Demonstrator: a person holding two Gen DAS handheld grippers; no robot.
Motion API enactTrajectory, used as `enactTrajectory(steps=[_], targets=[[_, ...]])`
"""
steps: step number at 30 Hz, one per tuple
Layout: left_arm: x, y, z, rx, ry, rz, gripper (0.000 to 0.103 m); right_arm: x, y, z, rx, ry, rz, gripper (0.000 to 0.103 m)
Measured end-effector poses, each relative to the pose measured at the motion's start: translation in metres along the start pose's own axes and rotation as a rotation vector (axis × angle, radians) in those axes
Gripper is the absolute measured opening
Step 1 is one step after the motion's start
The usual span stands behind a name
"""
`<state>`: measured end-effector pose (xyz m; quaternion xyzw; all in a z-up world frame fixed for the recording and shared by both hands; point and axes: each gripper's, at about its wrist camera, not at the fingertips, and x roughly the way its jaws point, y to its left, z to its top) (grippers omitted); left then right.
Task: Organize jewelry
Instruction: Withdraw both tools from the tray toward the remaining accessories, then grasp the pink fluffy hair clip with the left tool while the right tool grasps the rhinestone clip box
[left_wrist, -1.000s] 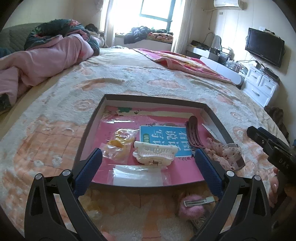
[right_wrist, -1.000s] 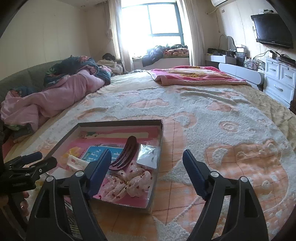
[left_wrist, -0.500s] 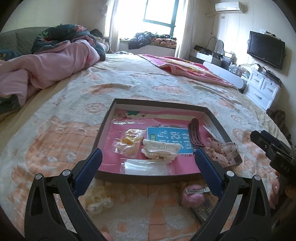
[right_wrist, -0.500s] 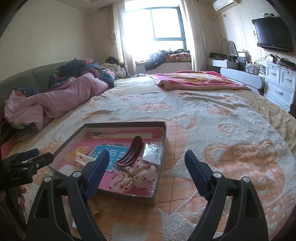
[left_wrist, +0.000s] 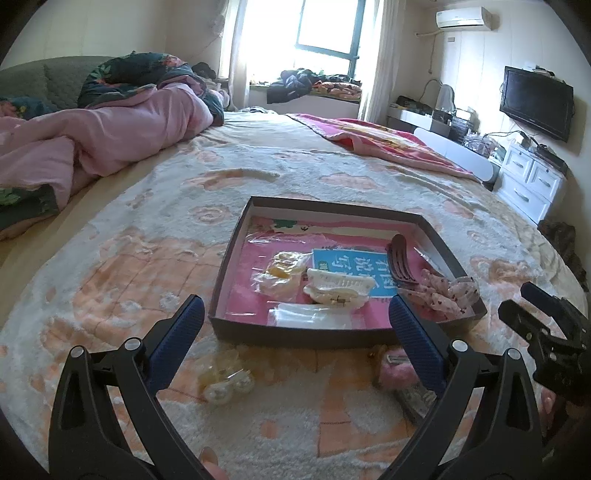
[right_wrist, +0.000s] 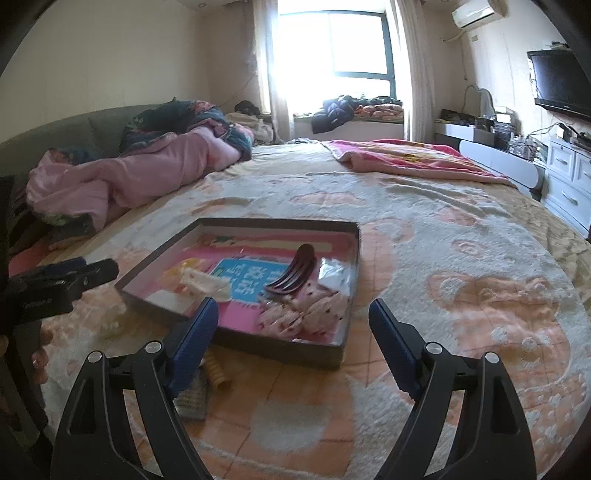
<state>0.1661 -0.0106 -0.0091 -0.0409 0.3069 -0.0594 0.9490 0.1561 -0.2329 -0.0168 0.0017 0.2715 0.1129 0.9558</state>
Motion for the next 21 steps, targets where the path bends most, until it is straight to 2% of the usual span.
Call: enactTrajectory(steps=[11, 21], targets=[[-0.009, 0.006, -0.01, 0.005, 0.011, 0.014, 0.091, -0.004, 0.019, -0.017, -0.035, 0.042, 0.043, 0.081], [-0.007, 0.0, -0.018, 0.035, 0.052, -0.009, 0.091, 0.0, 0.037, -0.039, -0.06, 0.108, 0.08, 0.081]])
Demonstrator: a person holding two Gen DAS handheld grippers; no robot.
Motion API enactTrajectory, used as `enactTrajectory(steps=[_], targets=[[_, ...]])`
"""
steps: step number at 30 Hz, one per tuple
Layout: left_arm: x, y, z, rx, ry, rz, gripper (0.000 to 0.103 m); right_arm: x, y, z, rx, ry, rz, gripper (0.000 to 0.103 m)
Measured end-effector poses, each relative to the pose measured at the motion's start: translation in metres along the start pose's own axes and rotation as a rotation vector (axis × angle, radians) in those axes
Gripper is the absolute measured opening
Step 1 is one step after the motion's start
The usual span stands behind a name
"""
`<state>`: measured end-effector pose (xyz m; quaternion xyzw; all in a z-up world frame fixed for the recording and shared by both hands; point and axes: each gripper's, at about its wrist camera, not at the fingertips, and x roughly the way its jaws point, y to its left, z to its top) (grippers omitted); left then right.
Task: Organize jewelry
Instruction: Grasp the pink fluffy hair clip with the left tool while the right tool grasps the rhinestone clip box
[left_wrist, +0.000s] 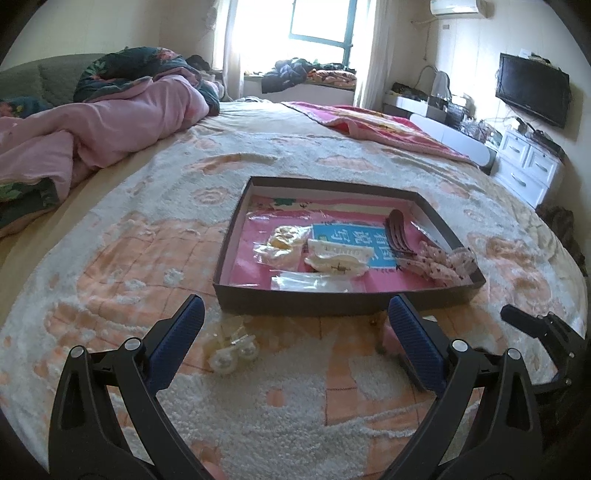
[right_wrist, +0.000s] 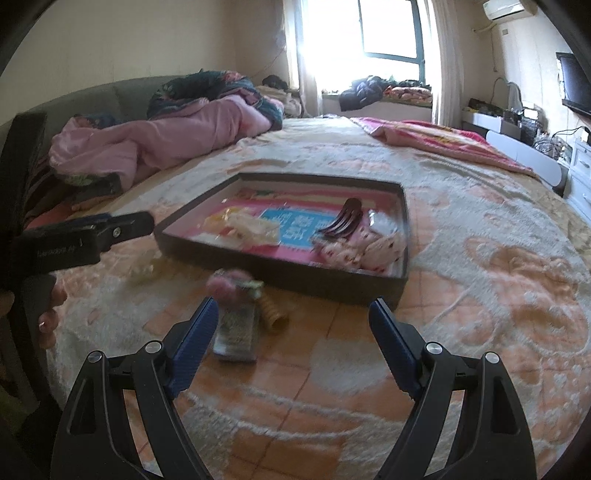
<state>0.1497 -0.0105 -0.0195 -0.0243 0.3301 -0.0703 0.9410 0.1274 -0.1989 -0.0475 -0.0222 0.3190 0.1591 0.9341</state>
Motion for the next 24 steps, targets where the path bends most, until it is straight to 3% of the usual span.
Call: enactTrajectory(steps=[8, 19, 23, 24], targets=[[0.01, -0.011, -0.005, 0.03, 0.048, -0.034, 0.091, 0.009, 0.017, -0.013, -0.052, 0.038, 0.038, 0.079], [0.029, -0.028, -0.006, 0.058, 0.124, -0.1, 0.076, 0.03, 0.022, -0.019, -0.052, 0.096, 0.076, 0.052], [0.034, -0.031, -0.005, 0.053, 0.142, -0.122, 0.074, 0.035, 0.023, -0.021, -0.048, 0.111, 0.103, 0.031], [0.035, -0.033, -0.005, 0.054, 0.145, -0.132, 0.074, 0.035, 0.023, -0.021, -0.05, 0.112, 0.106, 0.031]])
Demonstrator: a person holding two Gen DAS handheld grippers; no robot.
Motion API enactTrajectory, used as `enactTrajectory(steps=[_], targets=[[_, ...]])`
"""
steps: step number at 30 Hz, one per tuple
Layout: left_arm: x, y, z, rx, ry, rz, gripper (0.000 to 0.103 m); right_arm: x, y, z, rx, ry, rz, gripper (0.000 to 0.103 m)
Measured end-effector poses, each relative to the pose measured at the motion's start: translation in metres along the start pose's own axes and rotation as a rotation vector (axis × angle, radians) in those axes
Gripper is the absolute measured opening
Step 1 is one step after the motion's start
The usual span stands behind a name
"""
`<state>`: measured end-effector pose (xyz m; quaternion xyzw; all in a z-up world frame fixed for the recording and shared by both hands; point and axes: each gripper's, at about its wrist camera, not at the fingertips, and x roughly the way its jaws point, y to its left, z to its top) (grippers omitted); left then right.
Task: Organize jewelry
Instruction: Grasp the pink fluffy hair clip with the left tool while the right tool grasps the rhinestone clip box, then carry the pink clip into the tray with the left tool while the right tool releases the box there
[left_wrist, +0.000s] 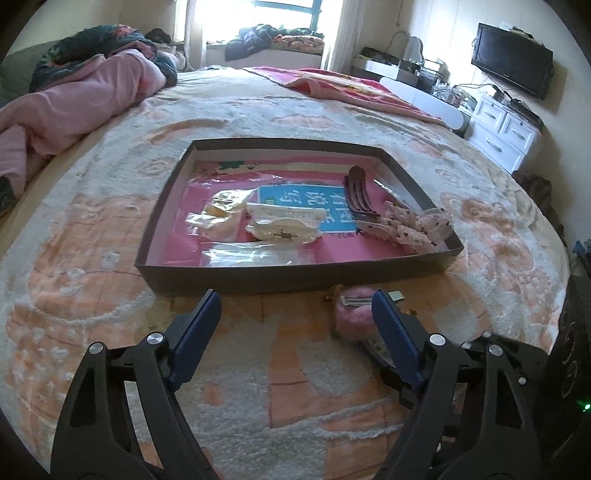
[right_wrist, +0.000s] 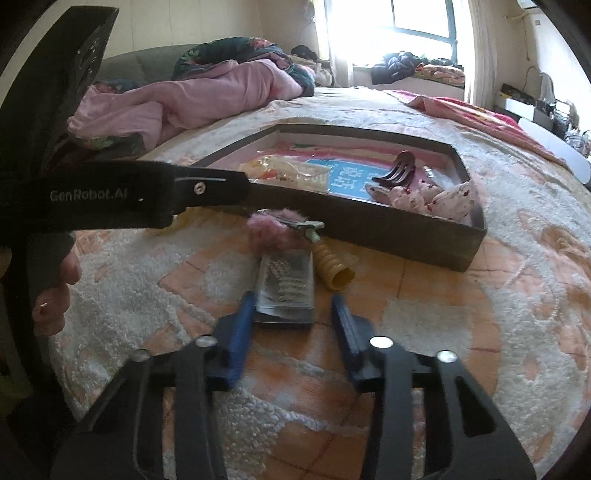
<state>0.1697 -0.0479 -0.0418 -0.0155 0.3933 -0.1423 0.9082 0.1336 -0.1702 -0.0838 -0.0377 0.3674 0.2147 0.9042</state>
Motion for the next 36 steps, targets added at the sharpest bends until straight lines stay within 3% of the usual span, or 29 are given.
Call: enactTrajectory(steps=[8, 14, 18, 21, 25, 36], targets=[[0.015, -0.018, 0.0, 0.039, 0.054, -0.058, 0.074, -0.01, -0.004, -0.005, -0.002, 0.012, -0.008, 0.031], [0.032, -0.026, -0.003, 0.038, 0.102, -0.087, 0.065, -0.016, -0.008, -0.01, -0.001, 0.023, -0.011, 0.031], [0.041, -0.026, -0.005, 0.017, 0.13, -0.11, 0.05, -0.023, -0.01, -0.015, 0.005, 0.025, -0.007, 0.031], [0.04, -0.027, -0.006, 0.023, 0.13, -0.125, 0.028, -0.03, -0.012, -0.019, 0.012, 0.022, -0.004, 0.031], [0.035, -0.028, -0.007, 0.034, 0.121, -0.124, 0.021, -0.035, -0.013, -0.022, 0.018, 0.016, -0.003, 0.031], [0.005, -0.018, -0.002, 0.02, 0.044, -0.105, 0.021, -0.047, -0.013, -0.017, 0.022, -0.031, 0.005, 0.031]])
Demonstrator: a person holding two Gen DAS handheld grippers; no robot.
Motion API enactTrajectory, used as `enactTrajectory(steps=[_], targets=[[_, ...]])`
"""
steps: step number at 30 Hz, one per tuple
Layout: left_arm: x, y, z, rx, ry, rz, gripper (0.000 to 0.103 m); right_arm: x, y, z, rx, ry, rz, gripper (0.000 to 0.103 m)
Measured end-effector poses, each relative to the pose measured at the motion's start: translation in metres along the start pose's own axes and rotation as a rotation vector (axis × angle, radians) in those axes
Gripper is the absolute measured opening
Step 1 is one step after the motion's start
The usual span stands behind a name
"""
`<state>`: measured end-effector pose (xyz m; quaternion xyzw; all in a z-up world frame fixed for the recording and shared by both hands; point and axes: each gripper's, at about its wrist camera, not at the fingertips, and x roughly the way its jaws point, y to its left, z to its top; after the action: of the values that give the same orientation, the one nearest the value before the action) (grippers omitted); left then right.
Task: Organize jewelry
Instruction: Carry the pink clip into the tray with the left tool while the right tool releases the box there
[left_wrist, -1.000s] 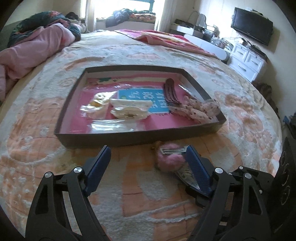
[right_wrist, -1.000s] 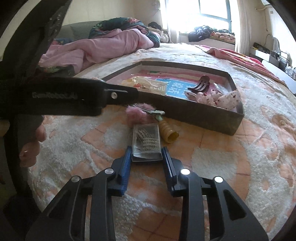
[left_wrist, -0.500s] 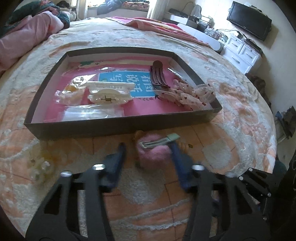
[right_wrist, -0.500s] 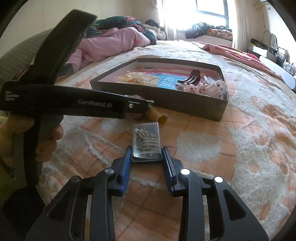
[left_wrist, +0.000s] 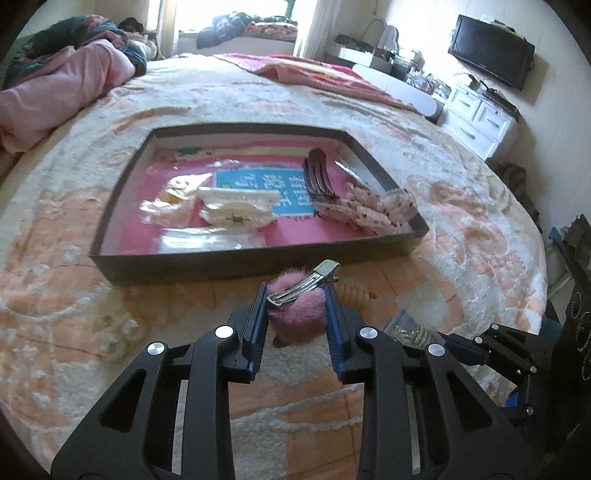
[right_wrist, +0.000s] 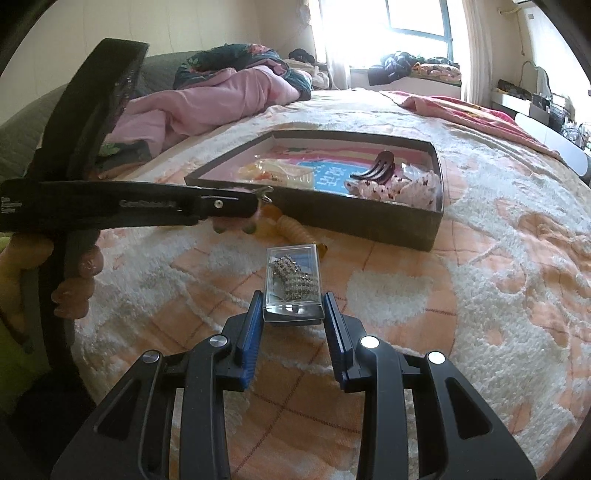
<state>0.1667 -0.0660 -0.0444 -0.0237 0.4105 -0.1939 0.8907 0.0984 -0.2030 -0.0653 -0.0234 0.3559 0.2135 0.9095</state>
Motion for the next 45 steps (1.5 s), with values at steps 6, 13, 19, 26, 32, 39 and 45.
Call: enactTrajectory(steps=[6, 13, 19, 26, 32, 39, 45], targets=[[-0.015, 0.011, 0.004, -0.021, -0.04, 0.025, 0.021, -0.003, 0.003, 0.006, -0.006, -0.019, -0.005, 0.031], [-0.025, 0.023, 0.008, -0.038, -0.068, 0.05, 0.021, -0.004, 0.003, 0.02, -0.011, -0.045, -0.013, 0.031], [-0.031, 0.033, 0.011, -0.052, -0.093, 0.081, 0.021, -0.004, 0.002, 0.035, -0.013, -0.071, -0.017, 0.031], [-0.035, 0.044, 0.014, -0.075, -0.114, 0.103, 0.021, 0.0, 0.002, 0.047, -0.019, -0.089, -0.023, 0.031], [-0.036, 0.054, 0.016, -0.091, -0.124, 0.126, 0.021, 0.005, 0.005, 0.056, -0.033, -0.101, -0.026, 0.031], [-0.038, 0.062, 0.022, -0.108, -0.136, 0.135, 0.021, 0.011, 0.006, 0.07, -0.044, -0.12, -0.029, 0.031], [-0.038, 0.067, 0.027, -0.12, -0.143, 0.142, 0.021, 0.017, 0.003, 0.08, -0.046, -0.134, -0.038, 0.031]])
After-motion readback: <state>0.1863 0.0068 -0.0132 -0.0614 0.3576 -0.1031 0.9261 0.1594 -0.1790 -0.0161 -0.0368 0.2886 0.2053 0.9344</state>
